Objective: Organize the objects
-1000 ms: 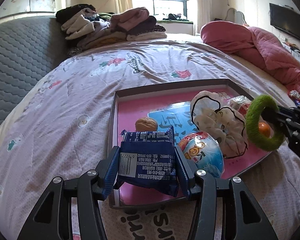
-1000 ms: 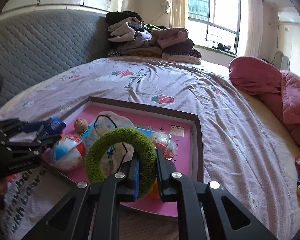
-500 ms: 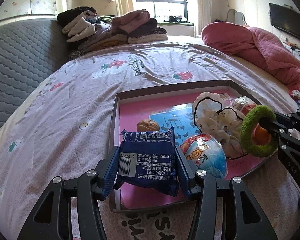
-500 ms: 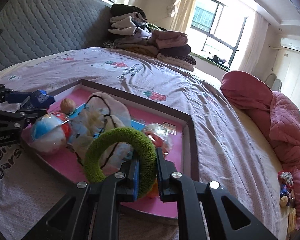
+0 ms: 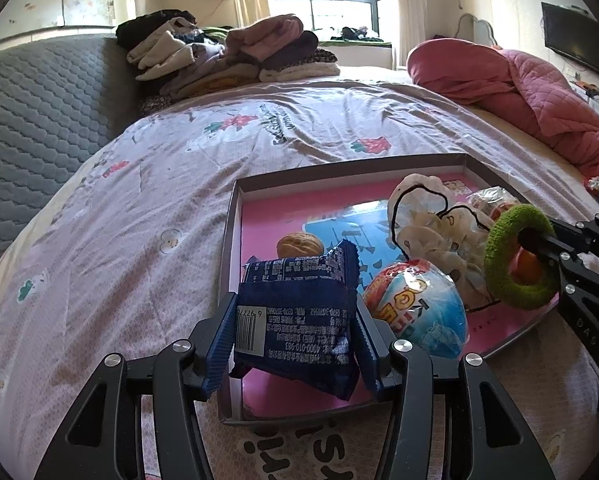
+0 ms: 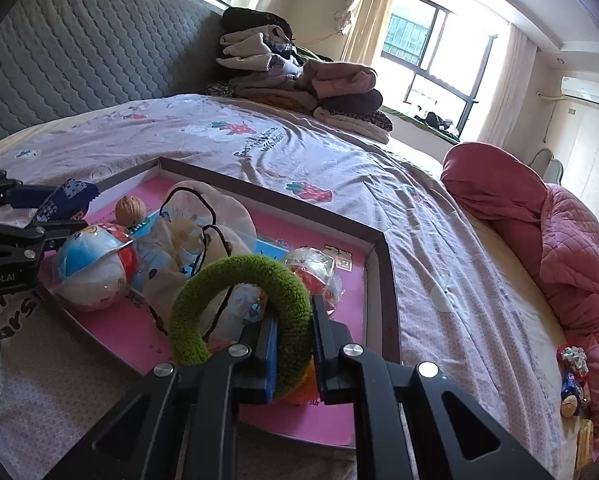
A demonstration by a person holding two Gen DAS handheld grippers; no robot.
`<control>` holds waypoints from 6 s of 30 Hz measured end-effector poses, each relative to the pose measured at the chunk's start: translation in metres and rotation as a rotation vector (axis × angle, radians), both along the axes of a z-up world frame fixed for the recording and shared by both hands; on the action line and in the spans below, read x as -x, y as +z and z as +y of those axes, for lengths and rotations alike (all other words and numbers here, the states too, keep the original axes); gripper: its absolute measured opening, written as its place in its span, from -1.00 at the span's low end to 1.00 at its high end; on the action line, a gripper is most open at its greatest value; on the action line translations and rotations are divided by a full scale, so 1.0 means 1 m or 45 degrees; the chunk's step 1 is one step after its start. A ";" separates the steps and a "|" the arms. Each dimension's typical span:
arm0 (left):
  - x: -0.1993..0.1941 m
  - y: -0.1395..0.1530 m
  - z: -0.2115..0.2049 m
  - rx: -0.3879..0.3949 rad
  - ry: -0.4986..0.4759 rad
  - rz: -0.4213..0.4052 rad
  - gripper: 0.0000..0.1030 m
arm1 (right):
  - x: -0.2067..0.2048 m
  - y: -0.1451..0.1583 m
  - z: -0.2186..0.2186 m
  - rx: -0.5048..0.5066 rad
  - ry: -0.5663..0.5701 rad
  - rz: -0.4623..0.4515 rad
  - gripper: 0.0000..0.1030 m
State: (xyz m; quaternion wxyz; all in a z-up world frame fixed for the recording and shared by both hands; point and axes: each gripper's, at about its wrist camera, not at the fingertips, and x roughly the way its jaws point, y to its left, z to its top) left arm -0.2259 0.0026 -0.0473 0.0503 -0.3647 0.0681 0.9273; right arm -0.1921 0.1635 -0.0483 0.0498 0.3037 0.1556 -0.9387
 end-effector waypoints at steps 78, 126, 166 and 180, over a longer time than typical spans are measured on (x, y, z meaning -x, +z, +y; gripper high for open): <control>-0.054 0.089 -0.004 -0.114 0.029 0.209 0.47 | -0.034 0.086 0.040 0.466 -0.016 0.086 0.36; -0.126 0.067 -0.009 -0.097 0.132 0.153 0.47 | -0.108 0.081 0.046 0.544 -0.019 0.170 0.38; -0.134 0.001 -0.018 -0.109 0.190 0.033 0.47 | -0.107 0.017 0.048 0.482 -0.128 -0.026 0.38; -0.135 0.002 -0.018 -0.122 0.177 0.054 0.47 | -0.105 0.010 0.050 0.493 -0.139 -0.055 0.38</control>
